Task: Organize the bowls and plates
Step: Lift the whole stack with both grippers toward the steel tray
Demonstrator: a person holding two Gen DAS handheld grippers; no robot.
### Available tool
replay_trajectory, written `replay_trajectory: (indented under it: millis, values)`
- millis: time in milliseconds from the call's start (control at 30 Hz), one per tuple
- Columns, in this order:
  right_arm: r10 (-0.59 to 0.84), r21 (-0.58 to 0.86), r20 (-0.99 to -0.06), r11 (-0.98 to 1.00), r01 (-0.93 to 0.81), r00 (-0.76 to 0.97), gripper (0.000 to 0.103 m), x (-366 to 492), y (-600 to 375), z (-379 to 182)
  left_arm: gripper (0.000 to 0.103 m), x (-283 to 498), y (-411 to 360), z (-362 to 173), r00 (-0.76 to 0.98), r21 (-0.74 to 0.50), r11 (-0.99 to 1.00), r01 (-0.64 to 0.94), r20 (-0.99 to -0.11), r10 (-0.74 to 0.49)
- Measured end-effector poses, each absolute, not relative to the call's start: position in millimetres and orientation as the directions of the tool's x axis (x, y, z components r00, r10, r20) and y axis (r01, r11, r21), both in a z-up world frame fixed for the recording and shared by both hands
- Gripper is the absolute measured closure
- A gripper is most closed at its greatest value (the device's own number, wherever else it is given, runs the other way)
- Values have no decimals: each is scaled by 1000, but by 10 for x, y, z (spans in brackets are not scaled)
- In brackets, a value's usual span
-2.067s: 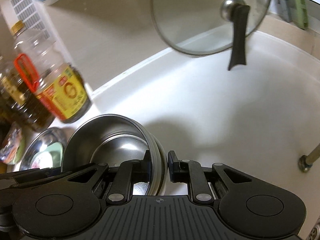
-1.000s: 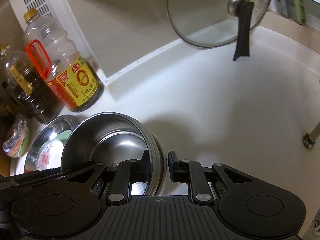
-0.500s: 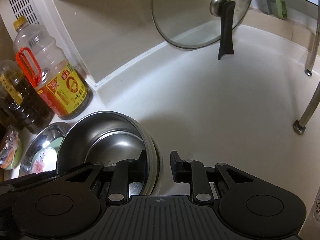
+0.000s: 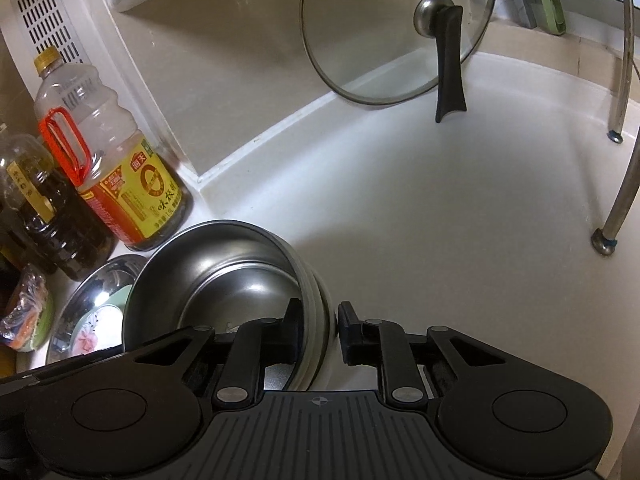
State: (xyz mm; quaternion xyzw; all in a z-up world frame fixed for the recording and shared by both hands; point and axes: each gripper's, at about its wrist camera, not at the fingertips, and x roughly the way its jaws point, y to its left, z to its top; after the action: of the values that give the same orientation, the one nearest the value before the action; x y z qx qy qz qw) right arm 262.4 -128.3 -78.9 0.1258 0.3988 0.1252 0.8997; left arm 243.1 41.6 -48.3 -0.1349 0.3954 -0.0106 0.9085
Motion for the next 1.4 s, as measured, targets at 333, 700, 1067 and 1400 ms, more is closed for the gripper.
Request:
replay_trajectory:
  millis: [333, 700, 1067, 1400]
  values:
    - [328, 321, -681, 937, -135, 654, 85, 2633, -1277, -785, 78, 2436, 406, -472, 677, -248, 964, -94, -726, -121]
    - [334, 299, -663, 939, -172, 670, 88, 2658, -1250, -745, 78, 2414, 438, -442, 673, -255, 960, -113, -730, -114]
    - [356, 297, -639, 932, -209, 682, 88, 2666, -1187, -631, 78, 2392, 498, -311, 699, -248, 960, -132, -710, -87]
    - [404, 300, -606, 914, -273, 686, 88, 2672, -965, -450, 78, 2310, 705, -128, 733, -235, 956, -178, -680, -31]
